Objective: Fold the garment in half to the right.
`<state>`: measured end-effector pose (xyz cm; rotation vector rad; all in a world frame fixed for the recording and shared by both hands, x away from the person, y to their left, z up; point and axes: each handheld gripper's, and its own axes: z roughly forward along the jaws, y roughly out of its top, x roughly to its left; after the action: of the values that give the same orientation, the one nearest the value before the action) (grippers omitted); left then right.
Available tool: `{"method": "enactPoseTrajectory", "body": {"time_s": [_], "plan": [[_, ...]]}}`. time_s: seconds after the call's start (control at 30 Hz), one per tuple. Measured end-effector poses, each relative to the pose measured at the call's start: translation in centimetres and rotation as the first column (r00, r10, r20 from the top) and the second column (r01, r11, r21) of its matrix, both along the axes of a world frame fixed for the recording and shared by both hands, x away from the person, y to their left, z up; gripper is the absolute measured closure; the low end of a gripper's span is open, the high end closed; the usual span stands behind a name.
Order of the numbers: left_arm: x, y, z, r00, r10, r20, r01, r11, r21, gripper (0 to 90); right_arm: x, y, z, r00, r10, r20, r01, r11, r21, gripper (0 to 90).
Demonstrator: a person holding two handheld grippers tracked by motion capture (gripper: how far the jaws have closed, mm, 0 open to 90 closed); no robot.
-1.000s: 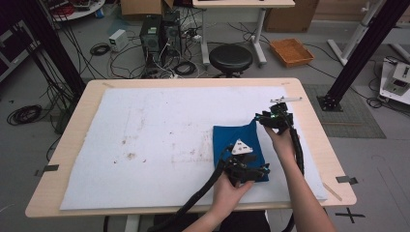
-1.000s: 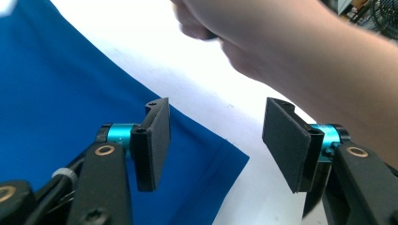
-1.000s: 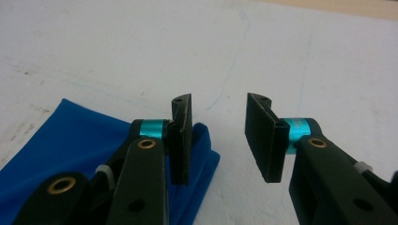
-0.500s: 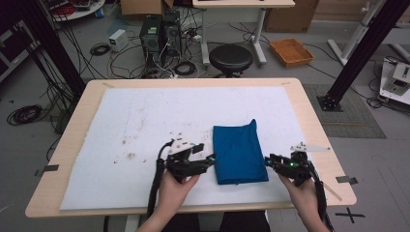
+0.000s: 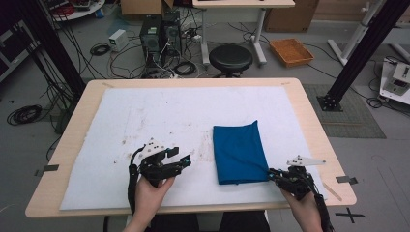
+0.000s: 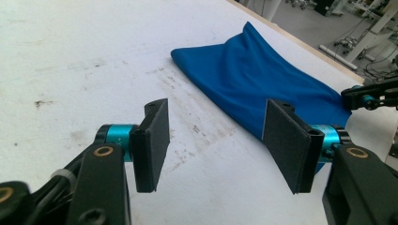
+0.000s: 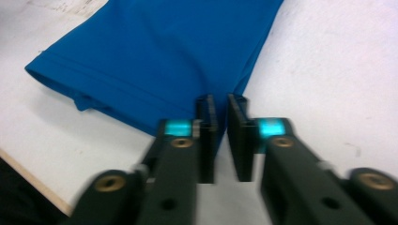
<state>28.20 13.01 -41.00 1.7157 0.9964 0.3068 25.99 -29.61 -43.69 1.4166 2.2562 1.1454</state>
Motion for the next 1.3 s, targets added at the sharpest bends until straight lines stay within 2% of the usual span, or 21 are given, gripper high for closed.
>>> {"method": "enactPoseTrajectory", "body": {"time_s": [0.07,0.13,0.2,0.23,0.3,0.37,0.47,0.6,0.63,0.67,0.7,0.73,0.8,0.93,1.07,1.13,1.17,1.23,1.3], "plan": [[0.1,0.2,0.1,1.0000,0.002,0.003,-0.002,1.0000,0.001,41.6,0.5,-0.2,0.6,0.9997,-0.015,0.018,0.015,0.9999,0.008,74.4],[0.1,0.4,0.1,0.9999,0.008,0.006,-0.008,1.0000,0.001,41.6,1.8,-0.3,1.5,0.9986,-0.030,0.044,0.030,0.9995,0.007,73.3],[0.3,0.6,0.0,0.9999,0.009,0.008,-0.009,1.0000,-0.003,41.6,3.8,-0.1,2.4,0.9957,-0.055,0.074,0.055,0.9985,0.008,73.3],[0.3,0.6,0.0,0.9999,0.012,0.008,-0.012,0.9999,-0.003,41.5,5.3,0.0,2.8,0.9946,-0.062,0.082,0.061,0.9979,0.020,73.4],[0.4,0.8,-0.1,0.9997,0.020,0.010,-0.020,0.9998,0.002,41.5,7.4,0.4,3.4,0.9926,-0.069,0.100,0.065,0.9970,0.042,73.9],[0.4,1.1,-0.2,0.9997,0.024,0.003,-0.024,0.9997,-0.003,41.5,9.6,1.0,3.6,0.9932,-0.070,0.092,0.066,0.9965,0.051,74.4],[0.4,1.7,-0.3,0.9996,0.027,0.006,-0.027,0.9996,0.000,41.5,12.3,2.0,3.6,0.9924,-0.083,0.091,0.082,0.9965,0.015,74.6],[0.6,2.5,-0.5,0.9986,0.052,0.001,-0.052,0.9986,-0.008,40.9,14.9,2.9,3.1,0.9886,-0.118,0.093,0.117,0.9930,0.015,74.6],[0.6,2.7,-0.5,0.9984,0.057,0.001,-0.057,0.9983,-0.008,40.8,15.5,3.1,2.8,0.9897,-0.122,0.076,0.121,0.9925,0.021,74.6],[0.7,2.8,-0.5,0.9982,0.060,0.004,-0.060,0.9982,-0.006,40.6,16.0,3.3,2.5,0.9901,-0.127,0.060,0.126,0.9919,0.009,76.6],[0.7,2.9,-0.4,0.9980,0.063,0.005,-0.063,0.9980,-0.005,40.6,16.4,3.5,2.1,0.9909,-0.123,0.055,0.123,0.9923,-0.005,83.2],[0.8,3.0,-0.4,0.9980,0.062,0.003,-0.062,0.9980,-0.005,40.6,16.7,3.6,1.8,0.9914,-0.121,0.051,0.122,0.9924,-0.017,89.8],[0.8,3.2,-0.4,0.9979,0.064,0.004,-0.064,0.9979,-0.002,40.6,17.0,3.6,1.4,0.9894,-0.136,0.051,0.138,0.9893,-0.046,90.0],[0.9,3.4,-0.5,0.9975,0.070,0.002,-0.070,0.9975,-0.001,40.6,17.1,2.9,1.0,0.9847,-0.163,0.060,0.167,0.9840,-0.062,90.0],[1.0,3.4,-0.5,0.9974,0.073,0.003,-0.073,0.9974,-0.001,40.6,16.9,2.4,1.0,0.9803,-0.188,0.062,0.191,0.9799,-0.057,89.9],[1.1,3.4,-0.4,0.9970,0.077,0.006,-0.077,0.9971,0.004,40.6,16.7,2.4,1.3,0.9769,-0.198,0.080,0.203,0.9777,-0.055,80.0],[1.1,3.5,-0.4,0.9965,0.083,0.007,-0.083,0.9965,0.000,40.6,16.6,2.4,1.4,0.9765,-0.196,0.090,0.201,0.9783,-0.051,78.7],[1.3,3.7,-0.3,0.9965,0.082,0.015,-0.082,0.9966,0.009,40.1,16.0,2.3,2.0,0.9753,-0.190,0.112,0.196,0.9798,-0.040,70.1],[1.5,4.0,0.0,0.9965,0.077,0.032,-0.078,0.9968,0.018,37.8,15.2,1.9,2.8,0.9748,-0.178,0.134,0.180,0.9837,-0.002,64.7]]}}
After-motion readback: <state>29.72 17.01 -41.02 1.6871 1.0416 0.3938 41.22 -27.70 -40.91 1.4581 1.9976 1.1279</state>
